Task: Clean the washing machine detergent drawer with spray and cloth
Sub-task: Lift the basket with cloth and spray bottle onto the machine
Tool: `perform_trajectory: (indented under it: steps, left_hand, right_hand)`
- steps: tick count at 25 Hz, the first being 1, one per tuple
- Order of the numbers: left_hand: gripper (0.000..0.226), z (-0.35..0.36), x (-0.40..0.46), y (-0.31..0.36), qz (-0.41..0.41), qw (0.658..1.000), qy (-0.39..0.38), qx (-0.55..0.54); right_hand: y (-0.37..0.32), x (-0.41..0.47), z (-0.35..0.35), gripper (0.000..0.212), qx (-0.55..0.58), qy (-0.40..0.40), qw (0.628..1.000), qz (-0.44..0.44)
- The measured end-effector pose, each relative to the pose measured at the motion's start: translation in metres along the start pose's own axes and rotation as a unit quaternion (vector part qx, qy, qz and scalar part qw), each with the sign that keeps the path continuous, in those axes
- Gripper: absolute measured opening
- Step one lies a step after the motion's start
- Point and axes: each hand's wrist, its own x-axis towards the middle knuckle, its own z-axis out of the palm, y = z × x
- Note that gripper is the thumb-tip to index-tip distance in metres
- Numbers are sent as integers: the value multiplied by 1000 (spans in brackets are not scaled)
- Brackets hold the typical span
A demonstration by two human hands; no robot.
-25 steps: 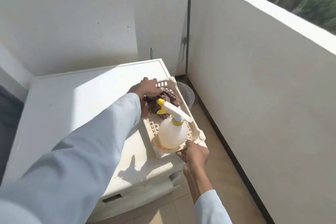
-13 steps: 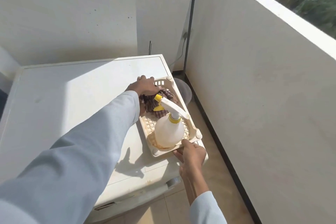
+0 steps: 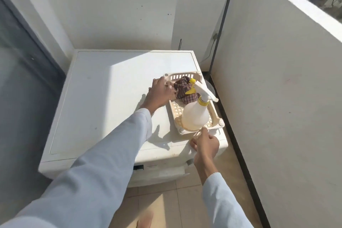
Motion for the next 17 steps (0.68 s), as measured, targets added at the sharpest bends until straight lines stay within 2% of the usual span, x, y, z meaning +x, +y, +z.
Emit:
perform_trajectory:
  steps: [3, 6, 9, 12, 14, 16, 17]
  left_hand:
    - [52, -23, -83, -34, -23, 992, 89, -80]
    - [44, -34, -170, -76, -55, 970, 163, -173]
    - [29, -30, -251, -108, -113, 918, 254, -282]
    - [18, -27, -293, -142, -206, 849, 340, -346]
    - [20, -30, -298, -170, -294, 804, 310, -414]
    - [32, -40, -291, -194, -368, 737, 250, -509]
    - [36, -45, -287, -205, -379, 716, 223, -542]
  right_hand:
    - [29, -38, 8, 23, -4, -30, 999, -30]
    - [75, -87, 16, 30, -38, -103, 993, -49]
    - [123, -132, 17, 34, -64, -216, 974, -38]
    - [164, -159, 23, 31, -100, -349, 932, 10]
    - [187, -169, 33, 35, -123, -397, 909, 42]
    - [203, -175, 51, 52, -120, -408, 902, 76]
    - [209, -178, 59, 64, -101, -408, 902, 96]
